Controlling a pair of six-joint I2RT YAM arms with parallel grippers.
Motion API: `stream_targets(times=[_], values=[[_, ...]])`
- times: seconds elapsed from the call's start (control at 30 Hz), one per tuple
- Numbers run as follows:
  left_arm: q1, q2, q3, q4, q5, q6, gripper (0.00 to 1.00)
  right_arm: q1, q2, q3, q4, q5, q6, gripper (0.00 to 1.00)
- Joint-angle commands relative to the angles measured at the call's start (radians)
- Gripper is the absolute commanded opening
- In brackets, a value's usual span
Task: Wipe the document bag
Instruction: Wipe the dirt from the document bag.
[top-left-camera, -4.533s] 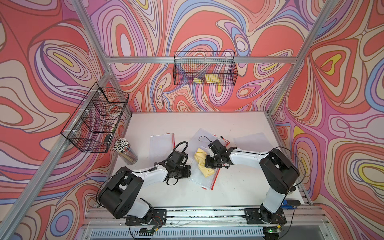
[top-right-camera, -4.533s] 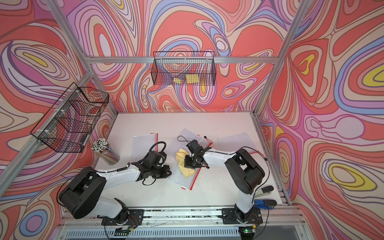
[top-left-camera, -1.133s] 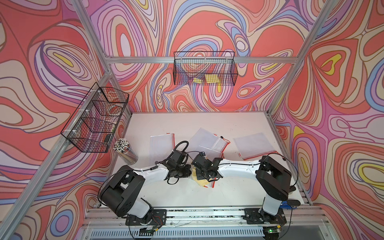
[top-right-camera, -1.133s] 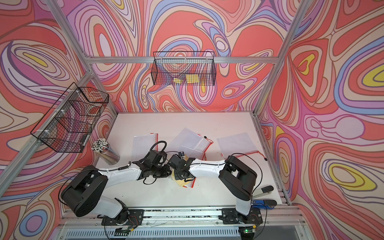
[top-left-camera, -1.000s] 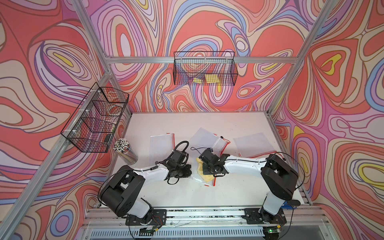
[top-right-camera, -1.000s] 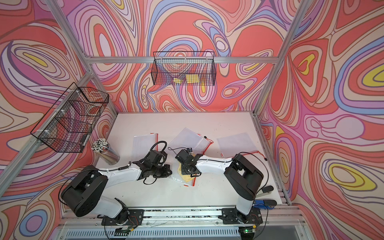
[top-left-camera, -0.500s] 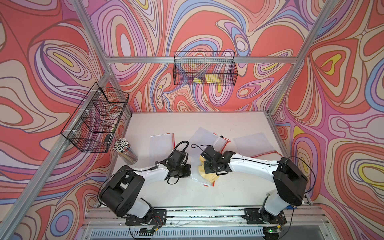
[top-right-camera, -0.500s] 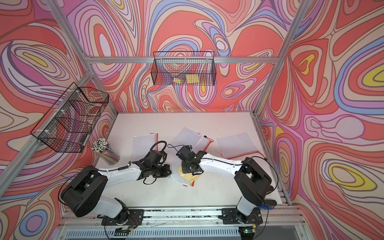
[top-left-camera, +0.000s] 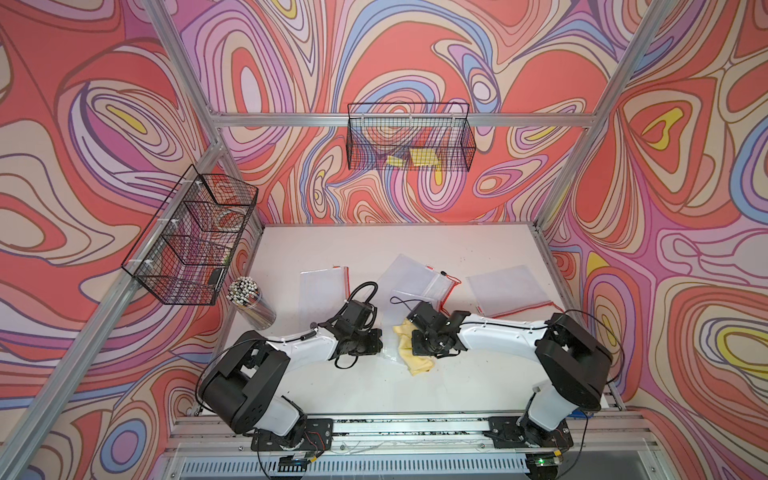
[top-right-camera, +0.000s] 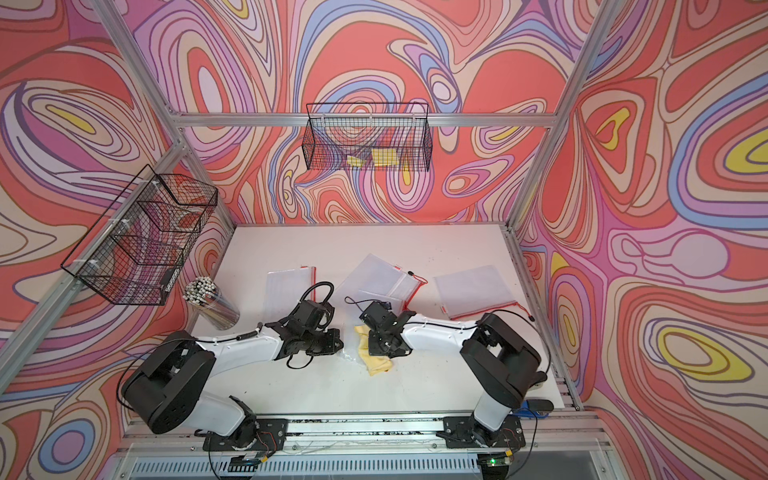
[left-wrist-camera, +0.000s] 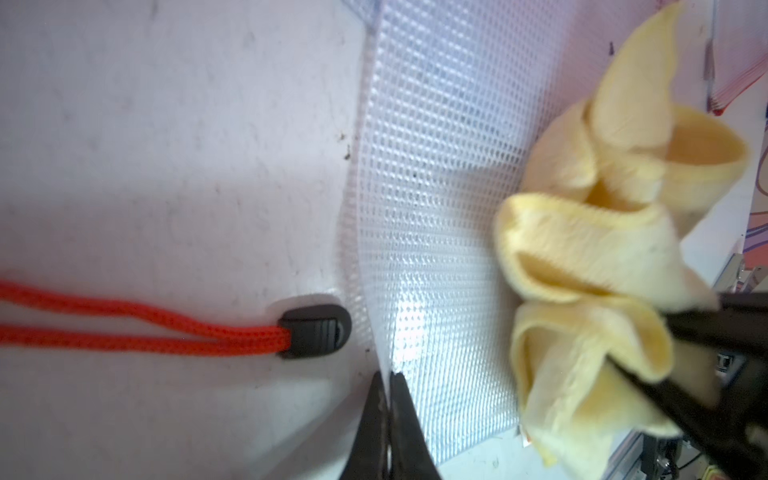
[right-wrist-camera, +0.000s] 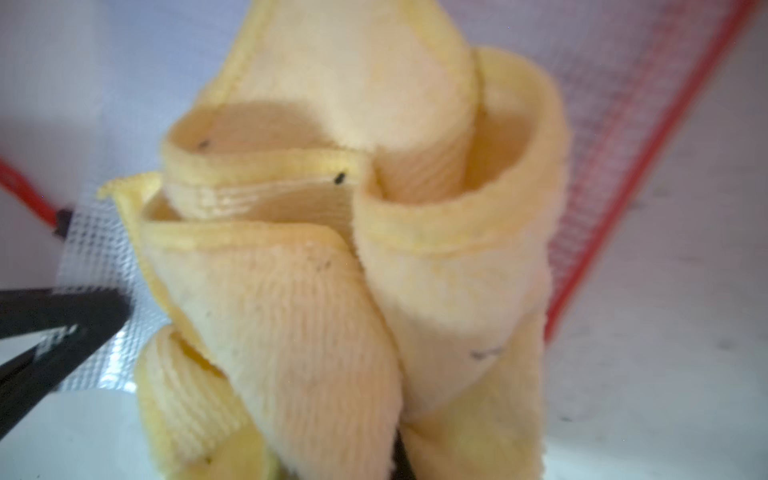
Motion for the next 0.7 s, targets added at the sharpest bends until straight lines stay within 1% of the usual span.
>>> stream_targets(times=[0.0,0.07,0.2,0.27,0.33,0.4,0.47,0.6,0.67], values=[[0.005,-0.01,0.02,-0.073,-0.032,0.015,0.0,-0.087,-0.084,-0.069,-0.123,0.076,-0.02,0.0],[0.005,-0.042,0.037,-0.111,-0.04,0.025,0.0,-0.116,-0.15,-0.079,-0.169,0.103,-0.028,0.0],[0.005,-0.138,0.103,-0.217,-0.066,0.057,0.0,-0.133,-0.319,-0.046,-0.253,0.162,-0.009,0.0],[0.004,-0.17,0.16,-0.289,-0.06,0.077,0.0,-0.137,-0.407,-0.023,-0.279,0.199,0.02,0.0],[0.001,-0.175,0.245,-0.351,-0.031,0.106,0.0,-0.139,-0.5,0.007,-0.304,0.25,0.051,0.0],[-0.013,-0.152,0.345,-0.418,-0.017,0.142,0.0,-0.14,-0.569,0.039,-0.329,0.291,0.069,0.0],[-0.051,-0.112,0.463,-0.497,-0.03,0.189,0.0,-0.14,-0.613,0.078,-0.369,0.338,0.076,0.0],[-0.15,0.027,0.747,-0.655,-0.071,0.3,0.0,-0.14,-0.67,0.153,-0.476,0.449,0.106,0.0],[-0.196,0.115,0.899,-0.722,-0.088,0.343,0.0,-0.141,-0.71,0.169,-0.487,0.473,0.106,0.0]])
